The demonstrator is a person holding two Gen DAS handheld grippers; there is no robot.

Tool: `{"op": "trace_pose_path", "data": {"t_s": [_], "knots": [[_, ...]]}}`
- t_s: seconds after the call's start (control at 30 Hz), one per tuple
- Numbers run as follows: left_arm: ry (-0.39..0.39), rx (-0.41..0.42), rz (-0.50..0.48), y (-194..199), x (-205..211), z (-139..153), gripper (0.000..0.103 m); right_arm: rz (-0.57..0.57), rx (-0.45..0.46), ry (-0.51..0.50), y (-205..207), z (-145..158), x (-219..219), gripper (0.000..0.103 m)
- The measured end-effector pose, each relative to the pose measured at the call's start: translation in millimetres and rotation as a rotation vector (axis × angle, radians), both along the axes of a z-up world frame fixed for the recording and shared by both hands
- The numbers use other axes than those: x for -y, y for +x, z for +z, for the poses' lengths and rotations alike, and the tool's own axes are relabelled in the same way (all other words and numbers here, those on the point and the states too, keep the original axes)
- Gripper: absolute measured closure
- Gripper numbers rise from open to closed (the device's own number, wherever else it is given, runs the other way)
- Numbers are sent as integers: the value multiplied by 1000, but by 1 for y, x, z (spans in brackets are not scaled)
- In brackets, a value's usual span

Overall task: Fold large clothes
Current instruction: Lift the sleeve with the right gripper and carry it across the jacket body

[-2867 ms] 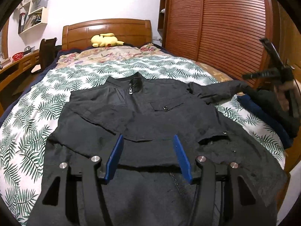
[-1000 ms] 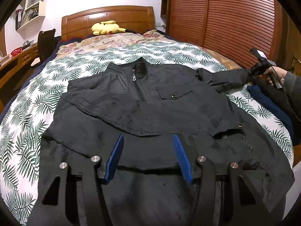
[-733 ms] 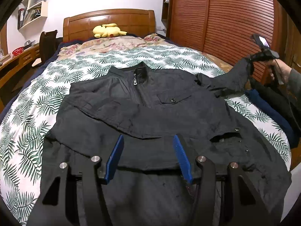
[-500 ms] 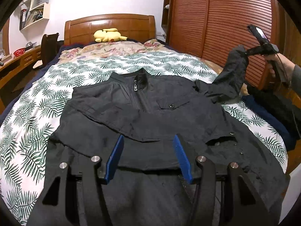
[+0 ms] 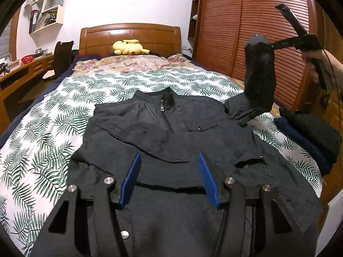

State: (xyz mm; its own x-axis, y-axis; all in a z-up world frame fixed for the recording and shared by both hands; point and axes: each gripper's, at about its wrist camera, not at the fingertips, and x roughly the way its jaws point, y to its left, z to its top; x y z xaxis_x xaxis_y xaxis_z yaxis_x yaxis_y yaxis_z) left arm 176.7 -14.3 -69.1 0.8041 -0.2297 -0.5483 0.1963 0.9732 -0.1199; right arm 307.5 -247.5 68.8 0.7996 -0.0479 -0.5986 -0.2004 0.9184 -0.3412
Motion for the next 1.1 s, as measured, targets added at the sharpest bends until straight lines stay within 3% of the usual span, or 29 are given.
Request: {"op": "trace_pose_path", "data": {"t_s": [0.27,0.53,0.97,1.1], "knots": [[-11,20,38,-14,-24,7,49,164,24,3,-40,6,-83,90],[-32,36,78,-21,-48,13,49,306,-9,-13,-67,-17,-147,90],[-35,46,87,-27,-56,15,49,388,-163,73,-93,-96,-180,90],[-38,44,92,-25,-57,15,49,405,-185,94,-103,-104,-183,90]]}}
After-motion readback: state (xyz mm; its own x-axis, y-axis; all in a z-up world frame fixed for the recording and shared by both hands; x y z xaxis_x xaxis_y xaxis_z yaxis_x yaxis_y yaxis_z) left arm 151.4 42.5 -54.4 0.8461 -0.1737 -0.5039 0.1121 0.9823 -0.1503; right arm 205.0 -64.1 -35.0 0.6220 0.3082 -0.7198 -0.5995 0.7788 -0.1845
